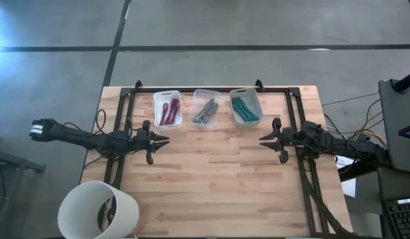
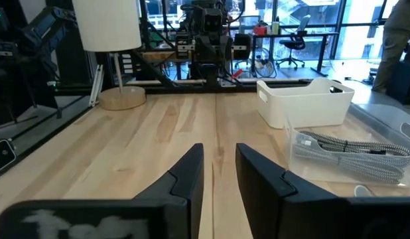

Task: Pick & Place USB Port
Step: Return to Home Position

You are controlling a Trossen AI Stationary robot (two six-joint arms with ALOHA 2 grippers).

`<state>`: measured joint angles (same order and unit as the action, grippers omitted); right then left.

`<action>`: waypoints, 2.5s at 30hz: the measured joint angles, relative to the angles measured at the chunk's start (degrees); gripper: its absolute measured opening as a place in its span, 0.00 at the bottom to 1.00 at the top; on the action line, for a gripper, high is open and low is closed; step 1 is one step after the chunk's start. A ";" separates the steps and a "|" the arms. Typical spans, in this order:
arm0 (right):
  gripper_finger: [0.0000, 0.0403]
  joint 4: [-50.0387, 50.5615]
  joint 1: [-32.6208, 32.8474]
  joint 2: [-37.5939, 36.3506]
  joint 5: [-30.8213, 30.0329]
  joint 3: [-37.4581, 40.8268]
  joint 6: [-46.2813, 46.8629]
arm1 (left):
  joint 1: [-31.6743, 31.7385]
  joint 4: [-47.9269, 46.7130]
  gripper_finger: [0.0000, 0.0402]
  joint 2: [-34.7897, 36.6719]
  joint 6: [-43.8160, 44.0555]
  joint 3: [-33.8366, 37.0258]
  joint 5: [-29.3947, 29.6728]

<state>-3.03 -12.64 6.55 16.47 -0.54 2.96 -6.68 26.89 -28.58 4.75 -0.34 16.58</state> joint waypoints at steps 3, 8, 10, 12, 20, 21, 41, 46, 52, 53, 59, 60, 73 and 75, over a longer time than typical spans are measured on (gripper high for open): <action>0.19 0.00 0.00 0.01 0.00 0.00 0.00 | -0.01 0.00 0.20 -0.02 0.00 0.00 0.00; 0.17 0.00 0.00 0.01 0.00 0.00 0.00 | -0.02 0.00 0.20 -0.01 0.00 0.00 -0.02; 0.17 0.00 0.00 -0.01 0.00 0.00 0.00 | -0.01 -0.01 0.20 -0.02 0.00 0.00 -0.01; 0.18 0.00 0.00 0.01 0.00 0.00 0.00 | -0.01 0.00 0.20 -0.02 0.00 0.00 -0.02; 0.21 -0.02 0.00 0.01 0.00 0.00 0.00 | 0.00 0.00 0.20 -0.02 0.00 0.00 0.00; 0.21 0.00 0.00 0.01 0.00 0.00 0.00 | 0.00 -0.01 0.20 -0.02 0.00 0.00 -0.01; 0.18 -0.01 0.00 0.01 0.00 -0.02 0.00 | 0.00 0.00 0.20 -0.02 0.00 0.00 -0.01; 0.20 -0.02 -0.02 -0.01 0.00 -0.02 0.00 | 0.00 -0.01 0.20 0.00 0.00 0.00 0.00; 0.21 0.00 0.00 -0.01 0.00 -0.02 0.00 | 0.00 0.00 0.20 0.00 0.00 0.00 -0.02; 0.21 0.00 0.00 0.00 0.00 -0.02 0.00 | -0.02 -0.02 0.20 0.00 0.00 0.00 0.00; 0.19 0.00 -0.02 0.00 0.00 -0.02 0.01 | -0.01 -0.01 0.20 -0.02 -0.02 0.00 0.00; 0.18 0.00 0.00 0.01 0.00 -0.02 0.00 | 0.00 0.00 0.20 0.00 -0.02 0.00 -0.02; 0.20 0.00 0.00 -0.01 0.02 -0.02 0.00 | 0.00 -0.01 0.20 0.00 -0.01 0.00 -0.01; 0.20 0.00 0.00 0.01 0.02 -0.02 0.00 | 0.00 0.00 0.20 -0.02 -0.02 0.00 -0.02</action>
<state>-3.03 -12.64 6.57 16.49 -0.56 2.96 -6.68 26.89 -28.60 4.73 -0.34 16.56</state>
